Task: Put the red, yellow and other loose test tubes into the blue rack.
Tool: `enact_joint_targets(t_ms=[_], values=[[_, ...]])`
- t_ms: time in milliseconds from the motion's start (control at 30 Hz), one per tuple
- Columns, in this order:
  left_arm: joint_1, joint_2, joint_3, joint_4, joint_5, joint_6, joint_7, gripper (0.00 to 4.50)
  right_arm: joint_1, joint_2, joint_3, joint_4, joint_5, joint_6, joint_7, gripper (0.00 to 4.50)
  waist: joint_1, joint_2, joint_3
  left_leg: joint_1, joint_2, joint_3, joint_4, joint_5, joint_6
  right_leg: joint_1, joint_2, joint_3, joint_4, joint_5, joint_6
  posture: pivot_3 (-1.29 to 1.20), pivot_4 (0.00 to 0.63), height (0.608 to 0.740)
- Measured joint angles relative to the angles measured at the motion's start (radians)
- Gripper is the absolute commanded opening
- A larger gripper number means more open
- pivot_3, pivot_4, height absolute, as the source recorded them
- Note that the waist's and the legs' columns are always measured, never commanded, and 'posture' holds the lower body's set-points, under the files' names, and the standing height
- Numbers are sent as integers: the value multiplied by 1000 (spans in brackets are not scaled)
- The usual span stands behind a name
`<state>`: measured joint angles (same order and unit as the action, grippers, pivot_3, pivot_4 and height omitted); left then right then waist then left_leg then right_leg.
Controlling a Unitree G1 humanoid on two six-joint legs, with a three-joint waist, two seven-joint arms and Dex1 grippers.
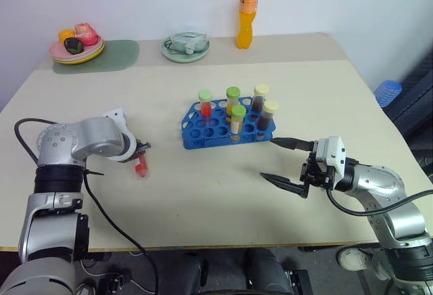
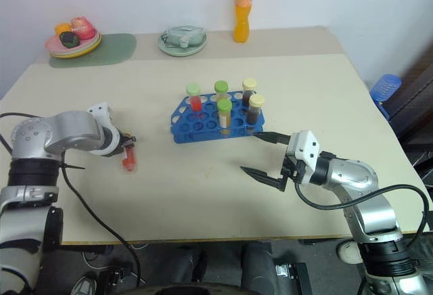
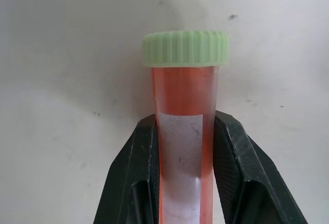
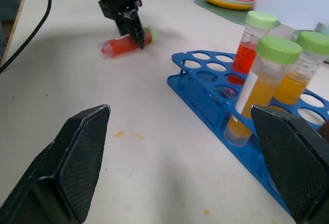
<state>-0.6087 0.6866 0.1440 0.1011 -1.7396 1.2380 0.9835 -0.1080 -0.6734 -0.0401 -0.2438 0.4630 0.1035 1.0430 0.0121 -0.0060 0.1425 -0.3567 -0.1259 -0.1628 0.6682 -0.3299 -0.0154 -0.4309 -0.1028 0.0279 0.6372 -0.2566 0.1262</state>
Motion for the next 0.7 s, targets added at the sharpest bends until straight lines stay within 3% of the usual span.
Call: enact_joint_targets(t_ms=[33,133,233,533,700], values=[[15,-4,33,-58,21,-20,-111,799,-7,1,4,7,-6,0,0,4500,2,0,0,0,0,0,0,0,0,0,0,0,0,0,0,0,150,740],[69,-39,119,-280,185,-220,-661,799,-30,19,18,14,-12,0,-7,4500,1,0,0,0,1,0,-1,0,0,2,0,-2,-4,0,0,0,150,740],[92,53,73,-386,427,-337,-917,799,-28,22,21,21,-14,1,-8,4500,-4,2,0,2,2,1,-3,0,0,2,0,-1,-4,0,0,0,150,740],[123,-123,-146,-451,944,-741,-1264,799,3,19,-8,43,-34,-18,-19,4500,3,0,1,0,1,0,-2,-1,1,3,0,-2,-7,0,0,0,150,740],[184,-219,-288,-328,1216,-999,-1406,799,71,-2,-52,14,-45,-8,-43,4500,3,0,1,0,1,0,-2,-1,1,3,0,-2,-7,0,0,0,150,740]])
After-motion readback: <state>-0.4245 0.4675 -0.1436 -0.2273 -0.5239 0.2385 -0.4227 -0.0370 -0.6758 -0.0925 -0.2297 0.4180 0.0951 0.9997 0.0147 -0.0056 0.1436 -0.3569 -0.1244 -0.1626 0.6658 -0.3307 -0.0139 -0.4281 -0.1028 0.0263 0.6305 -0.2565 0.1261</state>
